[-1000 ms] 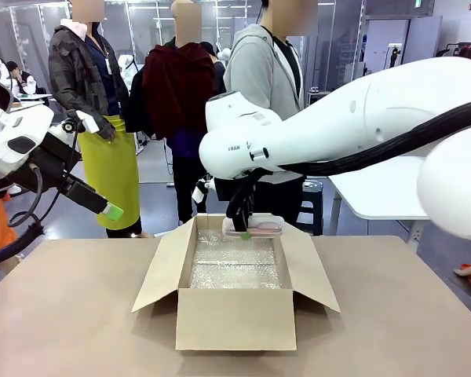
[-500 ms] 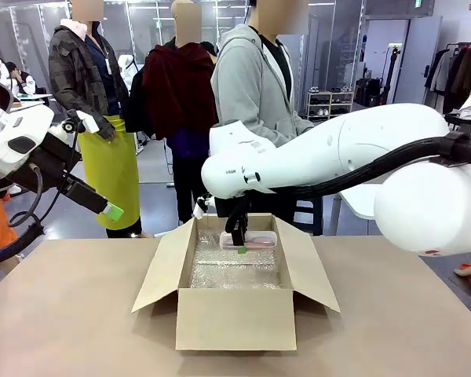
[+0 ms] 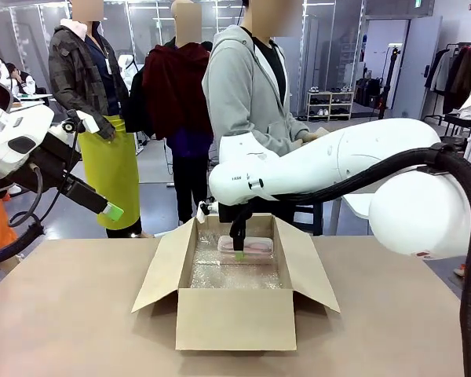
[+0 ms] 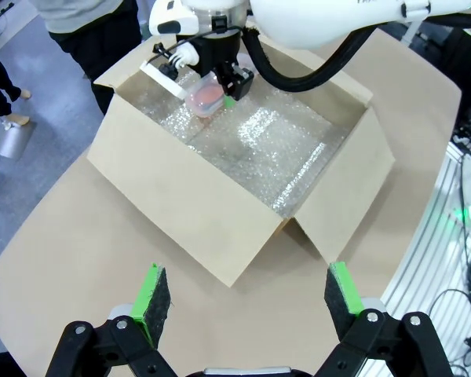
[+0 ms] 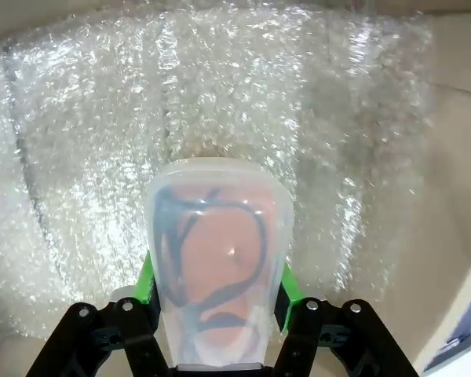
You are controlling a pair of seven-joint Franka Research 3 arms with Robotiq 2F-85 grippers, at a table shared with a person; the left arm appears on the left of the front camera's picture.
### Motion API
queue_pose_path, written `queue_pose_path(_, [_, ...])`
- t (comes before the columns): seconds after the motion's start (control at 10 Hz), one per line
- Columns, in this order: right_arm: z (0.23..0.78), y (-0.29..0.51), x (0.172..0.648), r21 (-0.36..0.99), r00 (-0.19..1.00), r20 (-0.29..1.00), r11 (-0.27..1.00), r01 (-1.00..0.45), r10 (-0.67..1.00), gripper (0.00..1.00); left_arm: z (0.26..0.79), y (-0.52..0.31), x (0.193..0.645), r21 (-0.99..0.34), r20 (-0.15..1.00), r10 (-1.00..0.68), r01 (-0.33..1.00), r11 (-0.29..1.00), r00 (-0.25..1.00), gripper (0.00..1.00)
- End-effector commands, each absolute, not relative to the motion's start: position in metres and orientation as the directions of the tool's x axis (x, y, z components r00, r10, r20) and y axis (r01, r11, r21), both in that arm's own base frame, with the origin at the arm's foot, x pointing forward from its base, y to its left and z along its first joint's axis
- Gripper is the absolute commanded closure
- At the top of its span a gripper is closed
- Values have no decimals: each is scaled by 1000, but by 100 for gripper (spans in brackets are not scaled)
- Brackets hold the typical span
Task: Pack the glasses set securely to prepare it for shipping.
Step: Place the Glasses case inside the Package Box.
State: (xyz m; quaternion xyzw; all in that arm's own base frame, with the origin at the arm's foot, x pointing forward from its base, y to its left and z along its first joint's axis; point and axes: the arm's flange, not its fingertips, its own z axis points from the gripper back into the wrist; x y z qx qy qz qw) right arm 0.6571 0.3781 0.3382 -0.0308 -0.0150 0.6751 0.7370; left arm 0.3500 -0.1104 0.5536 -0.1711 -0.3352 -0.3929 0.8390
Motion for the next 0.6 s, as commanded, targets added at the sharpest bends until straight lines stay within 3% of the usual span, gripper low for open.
queue_pose_path(0.0, [334,388,664,-45,62,-6,62,-997,998,37,555,-110,350,-33,709,-532,776,630,462,0])
queue_pose_path(0.1, [335,389,663,-43,57,-4,57,-997,998,37,555,-110,350,-33,709,-532,776,630,462,0])
queue_pose_path(0.3, [338,388,660,-47,54,-15,53,-997,998,0,555,-110,350,-33,709,-532,776,630,462,0])
queue_pose_path(0.5, [343,385,658,-47,56,-14,55,-997,998,0,555,-110,350,-33,709,-532,776,630,462,0])
